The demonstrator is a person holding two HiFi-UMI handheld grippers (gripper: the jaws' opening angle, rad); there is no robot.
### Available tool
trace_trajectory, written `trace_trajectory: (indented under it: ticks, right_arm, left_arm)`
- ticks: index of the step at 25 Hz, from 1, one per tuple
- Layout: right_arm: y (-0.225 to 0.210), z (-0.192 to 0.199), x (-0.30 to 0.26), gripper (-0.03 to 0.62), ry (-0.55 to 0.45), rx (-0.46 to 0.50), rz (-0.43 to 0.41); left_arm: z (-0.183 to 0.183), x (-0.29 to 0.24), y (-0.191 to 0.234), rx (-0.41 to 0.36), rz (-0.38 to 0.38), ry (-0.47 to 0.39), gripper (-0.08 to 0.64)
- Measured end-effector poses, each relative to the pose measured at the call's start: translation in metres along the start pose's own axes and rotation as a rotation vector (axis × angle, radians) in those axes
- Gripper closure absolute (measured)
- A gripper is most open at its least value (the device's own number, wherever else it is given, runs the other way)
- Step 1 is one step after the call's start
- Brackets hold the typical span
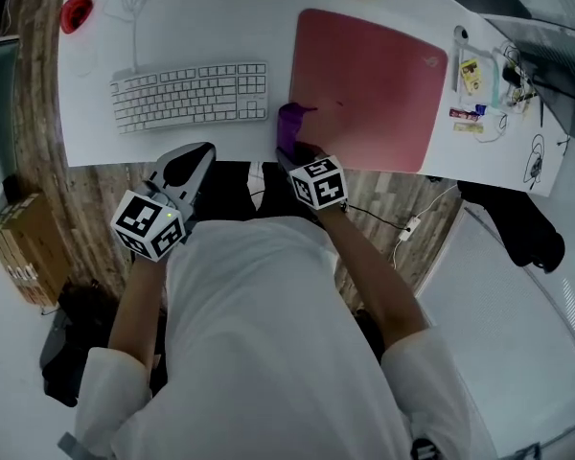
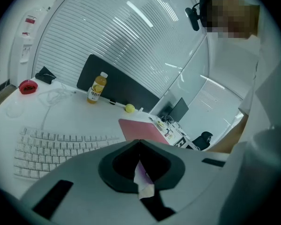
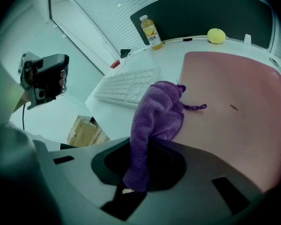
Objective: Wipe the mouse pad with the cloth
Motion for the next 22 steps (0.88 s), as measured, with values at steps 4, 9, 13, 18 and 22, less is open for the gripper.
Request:
trace_trajectory:
  ticks: [4,9,13,18,22]
  right_arm:
    - [0.016,-0.019,0.008,0.511,-0.008,0.050,-0.033]
    - [0.030,-0.039,0.014,0.511,-0.007,0.149,-0.053]
    - [0.029,-0.046,0.011,0.511,0.020,0.244,-0.060]
    - [0.013,-0.047,0.003,0.511,0.056,0.275,-0.092]
    - [-0.007,-0.046,0.003,0.511,0.073,0.285,-0.110]
  left_arm:
    - [-0.011,-0.005,0.007,-0.016,0.023,-0.019,0.541]
    - [-0.020,-0.011,0.010,-0.032,0.035,-0.027,0.541]
    - [-0.022,-0.016,0.008,-0.029,0.019,-0.020,0.541]
    - [-0.019,-0.028,-0.005,-0.013,-0.026,-0.002,0.541]
    - [-0.015,-0.040,-0.022,0.013,-0.067,0.008,0.541]
Point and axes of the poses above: the fingertips, and each gripper's own axes: x backward along the fingers, y to its left, z out of its underside, the point moved 9 cm from there along x, backward along the fingers, and after that the axes turned 12 degrees about -x, right-handed, at the moved point
